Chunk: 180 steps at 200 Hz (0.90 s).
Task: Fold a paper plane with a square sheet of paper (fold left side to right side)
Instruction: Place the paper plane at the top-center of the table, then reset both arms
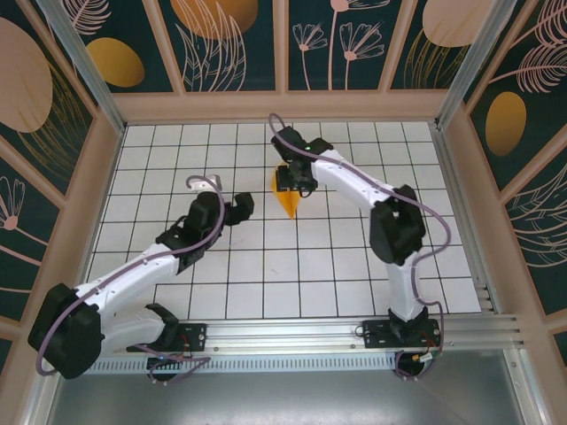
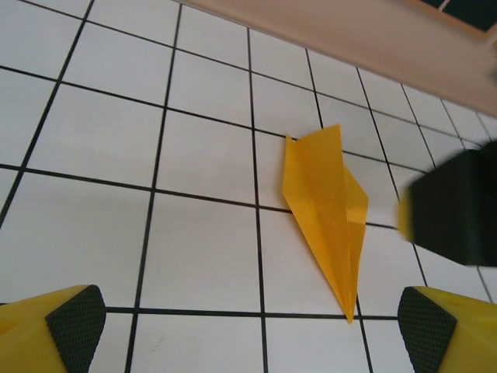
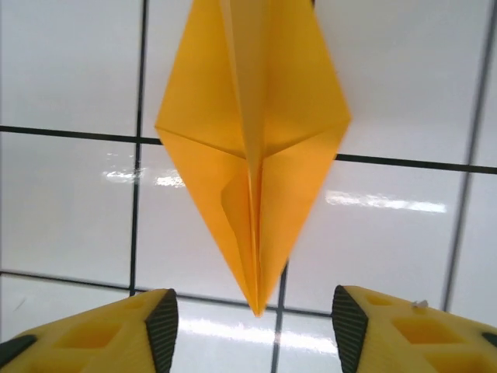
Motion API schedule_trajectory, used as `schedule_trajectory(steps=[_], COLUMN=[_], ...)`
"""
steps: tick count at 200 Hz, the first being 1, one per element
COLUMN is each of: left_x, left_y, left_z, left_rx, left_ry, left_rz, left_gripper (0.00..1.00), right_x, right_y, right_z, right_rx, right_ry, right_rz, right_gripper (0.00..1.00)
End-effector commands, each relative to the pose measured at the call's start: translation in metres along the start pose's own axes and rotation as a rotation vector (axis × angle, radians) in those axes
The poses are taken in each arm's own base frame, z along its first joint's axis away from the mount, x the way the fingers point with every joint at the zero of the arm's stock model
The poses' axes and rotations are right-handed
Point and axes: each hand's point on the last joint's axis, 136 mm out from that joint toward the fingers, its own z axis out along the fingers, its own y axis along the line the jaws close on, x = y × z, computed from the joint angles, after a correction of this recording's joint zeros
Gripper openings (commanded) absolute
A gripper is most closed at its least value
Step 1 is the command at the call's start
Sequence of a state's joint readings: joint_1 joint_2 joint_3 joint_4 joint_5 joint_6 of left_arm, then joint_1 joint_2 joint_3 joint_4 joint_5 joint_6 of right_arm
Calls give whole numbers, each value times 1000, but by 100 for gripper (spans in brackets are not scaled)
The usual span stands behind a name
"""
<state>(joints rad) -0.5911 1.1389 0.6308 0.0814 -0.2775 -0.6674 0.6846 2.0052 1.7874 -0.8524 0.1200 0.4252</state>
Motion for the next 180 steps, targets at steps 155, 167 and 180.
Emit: schedule_trajectory(steps=[155, 167, 180], left_x=[-106, -99, -92], left_y=[146, 152, 161], left_z=[-38, -32, -25], left_rx=[-523, -512, -526], left_ry=[-594, -583, -563], left_rz=[195, 222, 245], left_gripper=[99, 98, 98], right_x=[54, 58, 59], right_y=[-280, -284, -287], right_z=[-83, -77, -69], right_rx=[280, 263, 243], right_ry=[-881, -927, -942], right_rz=[254, 248, 239], right_gripper=[99, 99, 99])
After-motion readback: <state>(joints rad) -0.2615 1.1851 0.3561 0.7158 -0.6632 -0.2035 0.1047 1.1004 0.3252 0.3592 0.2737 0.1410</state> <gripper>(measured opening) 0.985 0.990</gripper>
